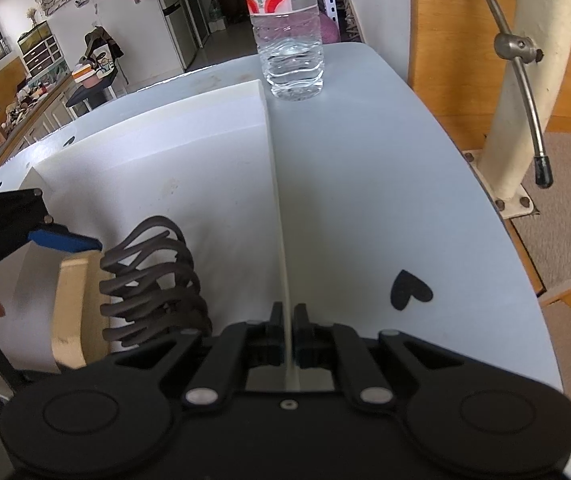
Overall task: Organize rigid objects
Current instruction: 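Carry the wooden block into the tray beside the clip and release it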
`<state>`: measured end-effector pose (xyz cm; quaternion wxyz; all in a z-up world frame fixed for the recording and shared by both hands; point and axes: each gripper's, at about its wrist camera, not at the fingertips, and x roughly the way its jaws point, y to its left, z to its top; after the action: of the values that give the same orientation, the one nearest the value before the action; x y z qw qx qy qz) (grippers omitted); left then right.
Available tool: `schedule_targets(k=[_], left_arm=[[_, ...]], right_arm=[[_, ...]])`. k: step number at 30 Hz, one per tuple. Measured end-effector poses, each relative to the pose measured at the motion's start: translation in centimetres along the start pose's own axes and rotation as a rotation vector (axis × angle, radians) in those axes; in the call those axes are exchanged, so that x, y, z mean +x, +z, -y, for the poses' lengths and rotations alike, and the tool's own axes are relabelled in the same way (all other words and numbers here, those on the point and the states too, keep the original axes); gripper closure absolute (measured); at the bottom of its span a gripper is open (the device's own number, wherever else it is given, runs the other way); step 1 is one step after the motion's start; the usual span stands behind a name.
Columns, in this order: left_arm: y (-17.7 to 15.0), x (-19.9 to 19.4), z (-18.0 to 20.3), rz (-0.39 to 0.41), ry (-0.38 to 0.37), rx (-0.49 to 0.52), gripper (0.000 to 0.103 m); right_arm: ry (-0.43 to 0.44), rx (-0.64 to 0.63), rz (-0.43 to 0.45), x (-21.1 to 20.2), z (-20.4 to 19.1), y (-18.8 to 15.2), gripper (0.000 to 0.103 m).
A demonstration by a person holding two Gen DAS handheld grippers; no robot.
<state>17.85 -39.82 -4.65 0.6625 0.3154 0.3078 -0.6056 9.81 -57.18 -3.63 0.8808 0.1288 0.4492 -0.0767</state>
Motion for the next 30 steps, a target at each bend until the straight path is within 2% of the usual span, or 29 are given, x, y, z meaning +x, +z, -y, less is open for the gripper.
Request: schedule_targets(k=[10,18,21,23,30], left_arm=[[-1.6,-3.1,-0.1,0.038,-0.007,-0.039,0.003],[-3.7,-4.6,-2.9,0.030,0.148,-0.138,0.003],[-3.5,-4.6,-4.3,0.051,0.184,-0.209,0.003],[-3.2,-4.4,-4.7,0.062,0.181,-0.242,0.003],[-1.3,-2.6,-3.6,0.072,0.171,-0.215,0.003]], right_arm=[[0.005,0.004,0.004,0.0,0.1,-0.1,0.098],[0.007,0.000,0.008,0.0,0.1,-0.2,0.098],[0.007,-0.001,0.009,0.0,0.1,-0.2,0.098],[0.007,-0.001,0.009,0.0,0.1,-0.2,0.098],[0.006,-0.001,0.008,0.0,0.1,-0.2,0.098]])
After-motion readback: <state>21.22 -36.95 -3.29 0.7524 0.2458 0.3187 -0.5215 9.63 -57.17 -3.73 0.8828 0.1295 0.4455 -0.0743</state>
